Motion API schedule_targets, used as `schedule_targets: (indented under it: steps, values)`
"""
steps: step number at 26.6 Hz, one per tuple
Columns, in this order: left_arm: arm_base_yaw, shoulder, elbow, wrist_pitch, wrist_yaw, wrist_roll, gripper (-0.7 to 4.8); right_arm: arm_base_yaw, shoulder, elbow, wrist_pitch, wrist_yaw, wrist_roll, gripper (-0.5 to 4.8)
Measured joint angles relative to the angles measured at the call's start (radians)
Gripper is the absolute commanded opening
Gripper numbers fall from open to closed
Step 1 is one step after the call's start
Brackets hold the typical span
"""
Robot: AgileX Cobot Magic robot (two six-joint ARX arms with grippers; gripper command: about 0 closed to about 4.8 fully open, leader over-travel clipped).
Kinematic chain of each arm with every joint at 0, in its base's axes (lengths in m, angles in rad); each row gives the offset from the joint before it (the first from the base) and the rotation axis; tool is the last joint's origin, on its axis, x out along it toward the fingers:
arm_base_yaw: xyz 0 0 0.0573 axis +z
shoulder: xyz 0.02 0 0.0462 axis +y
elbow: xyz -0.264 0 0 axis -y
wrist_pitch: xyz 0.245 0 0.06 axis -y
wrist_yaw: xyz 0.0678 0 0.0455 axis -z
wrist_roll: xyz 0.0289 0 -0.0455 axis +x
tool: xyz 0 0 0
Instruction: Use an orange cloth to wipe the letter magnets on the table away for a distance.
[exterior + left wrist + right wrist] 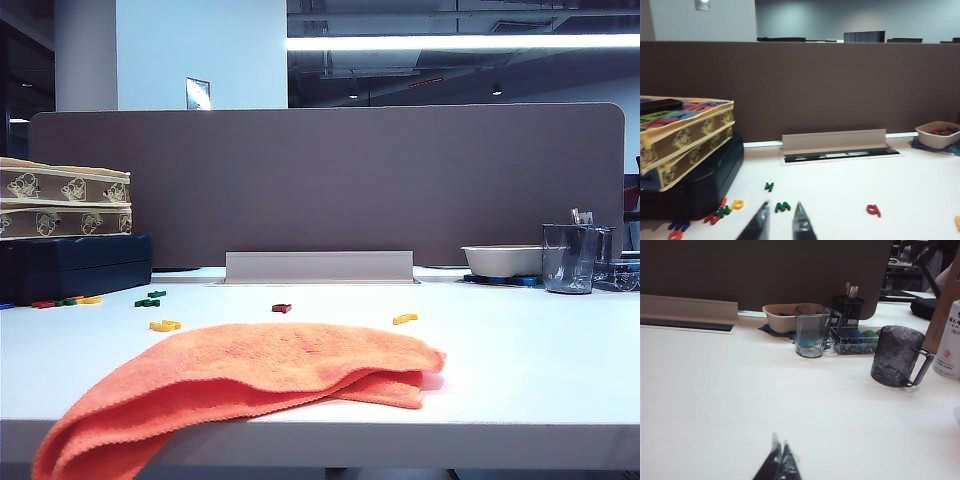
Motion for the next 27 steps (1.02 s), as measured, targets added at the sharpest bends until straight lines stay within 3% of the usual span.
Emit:
schedule_targets:
  steps: [14, 17, 18, 21, 27]
  values:
    - [-0.016, 0.407, 0.143, 0.211, 0.117, 0.0, 0.99, 0.0, 0.0, 0.0, 0.0, 0.0, 0.0, -0.05]
    - [-0.147, 0.553, 0.146, 0.29, 0.122, 0.01, 1.0, 0.0, 0.0, 0.0, 0.0, 0.0, 0.0, -0.05]
    - [-0.217, 0.61, 0.146, 0.313, 0.122, 0.046, 1.0, 0.0, 0.0, 0.0, 0.0, 0.0, 0.0, -0.05]
    - [-0.319, 0.689, 0.146, 0.337, 0.098, 0.119, 1.01, 0.0, 0.0, 0.0, 0.0, 0.0, 0.0, -0.05]
    - [-0.431, 0.856, 0.145, 0.364, 0.056, 0.18, 1.41, 0.0, 0.0, 0.0, 0.0, 0.0, 0.0, -0.05]
